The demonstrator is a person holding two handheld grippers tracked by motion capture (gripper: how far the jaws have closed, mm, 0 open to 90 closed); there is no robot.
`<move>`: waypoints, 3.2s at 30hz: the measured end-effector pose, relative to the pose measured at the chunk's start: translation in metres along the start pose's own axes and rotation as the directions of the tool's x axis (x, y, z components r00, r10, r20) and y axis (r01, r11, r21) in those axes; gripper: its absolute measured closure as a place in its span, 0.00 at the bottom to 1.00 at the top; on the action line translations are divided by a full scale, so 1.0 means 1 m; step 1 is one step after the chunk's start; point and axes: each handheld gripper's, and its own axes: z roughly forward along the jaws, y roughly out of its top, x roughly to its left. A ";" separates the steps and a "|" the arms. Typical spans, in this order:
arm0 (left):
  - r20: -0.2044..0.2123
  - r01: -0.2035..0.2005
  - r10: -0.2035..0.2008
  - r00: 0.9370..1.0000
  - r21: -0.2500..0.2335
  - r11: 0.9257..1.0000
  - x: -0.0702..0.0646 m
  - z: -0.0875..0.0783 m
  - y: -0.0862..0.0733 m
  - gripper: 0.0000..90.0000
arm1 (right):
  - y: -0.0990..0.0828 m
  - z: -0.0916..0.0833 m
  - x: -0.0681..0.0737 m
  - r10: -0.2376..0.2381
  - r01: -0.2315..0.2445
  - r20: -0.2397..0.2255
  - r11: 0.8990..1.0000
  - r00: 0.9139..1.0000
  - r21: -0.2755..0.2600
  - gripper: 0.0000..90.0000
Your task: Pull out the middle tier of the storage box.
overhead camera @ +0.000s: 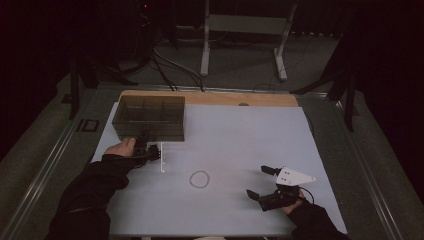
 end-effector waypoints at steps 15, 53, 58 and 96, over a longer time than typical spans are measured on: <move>0.022 -0.011 0.011 1.000 0.003 1.000 0.003 -0.006 0.001 0.92 | 0.000 0.000 0.000 -0.003 0.003 0.007 1.000 1.000 0.003 0.02; 0.037 -0.008 0.009 0.999 -0.033 0.999 -0.001 -0.021 -0.007 0.91 | -0.001 0.002 0.000 0.000 0.000 0.010 1.000 1.000 0.018 0.02; 0.071 0.021 -0.018 0.997 -0.049 0.999 0.003 -0.020 -0.009 0.90 | -0.001 0.002 0.000 0.001 -0.001 0.011 1.000 1.000 0.018 0.02; 0.562 0.366 -0.287 0.776 -0.030 0.930 0.035 -0.019 -0.049 0.09 | -0.001 0.003 -0.001 0.003 -0.003 0.009 1.000 1.000 0.020 0.02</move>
